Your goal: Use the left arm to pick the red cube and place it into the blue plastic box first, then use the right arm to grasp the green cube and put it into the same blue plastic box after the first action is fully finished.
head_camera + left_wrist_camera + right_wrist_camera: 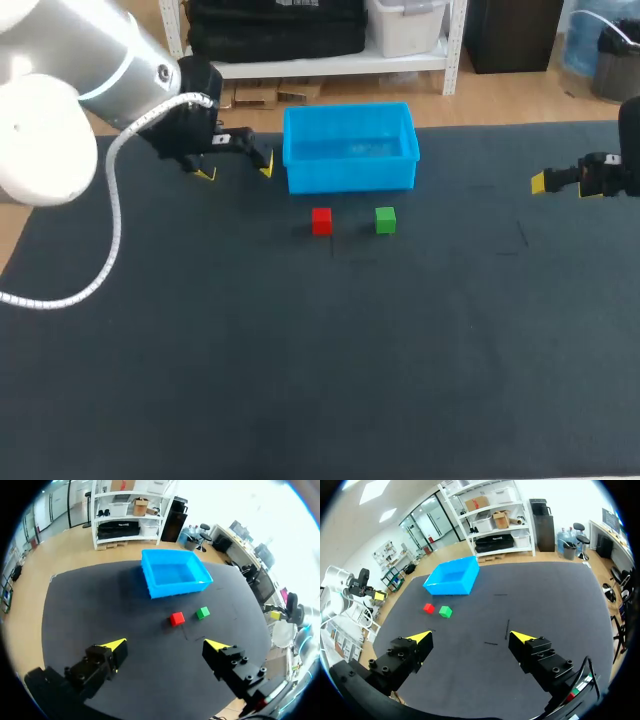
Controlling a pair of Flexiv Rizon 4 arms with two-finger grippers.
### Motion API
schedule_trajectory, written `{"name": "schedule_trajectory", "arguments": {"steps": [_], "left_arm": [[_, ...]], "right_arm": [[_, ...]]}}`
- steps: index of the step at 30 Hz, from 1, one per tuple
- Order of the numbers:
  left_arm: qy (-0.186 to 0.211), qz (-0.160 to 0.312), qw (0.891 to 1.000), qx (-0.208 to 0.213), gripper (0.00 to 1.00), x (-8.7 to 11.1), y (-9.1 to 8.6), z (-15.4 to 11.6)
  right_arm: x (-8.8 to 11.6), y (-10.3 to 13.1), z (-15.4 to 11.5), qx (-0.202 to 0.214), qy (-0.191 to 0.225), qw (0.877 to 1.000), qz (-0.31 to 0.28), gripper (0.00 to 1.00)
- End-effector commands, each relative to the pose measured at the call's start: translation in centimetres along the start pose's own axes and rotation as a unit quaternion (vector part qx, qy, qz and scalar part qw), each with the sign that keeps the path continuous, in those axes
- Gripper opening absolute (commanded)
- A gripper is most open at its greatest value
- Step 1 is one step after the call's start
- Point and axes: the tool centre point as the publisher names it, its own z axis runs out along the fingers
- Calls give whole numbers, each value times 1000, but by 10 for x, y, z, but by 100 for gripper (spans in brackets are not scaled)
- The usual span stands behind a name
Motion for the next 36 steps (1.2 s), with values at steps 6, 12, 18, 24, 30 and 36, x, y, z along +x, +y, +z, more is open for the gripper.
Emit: {"name": "schedule_trajectory", "arguments": {"steps": [6,12,18,24,30,36], "left_arm": [[2,-1,1000,-10,100,-1,-2,0],[21,-47,999,-18,100,-8,-13,17],[99,-88,987,-94,100,-24,-39,54],[117,-109,980,-117,100,-37,-46,71],[135,-140,972,-134,100,-31,-41,95],[133,-135,974,-127,100,-25,-40,108]], "right_arm": [[0,0,0,0,1,1000,0,100],[0,0,0,0,1,1000,0,100],[0,0,0,0,1,1000,0,100],[0,0,0,0,1,1000,0,100],[0,0,0,0,1,1000,0,100],[0,0,0,0,1,1000,0,100]]}}
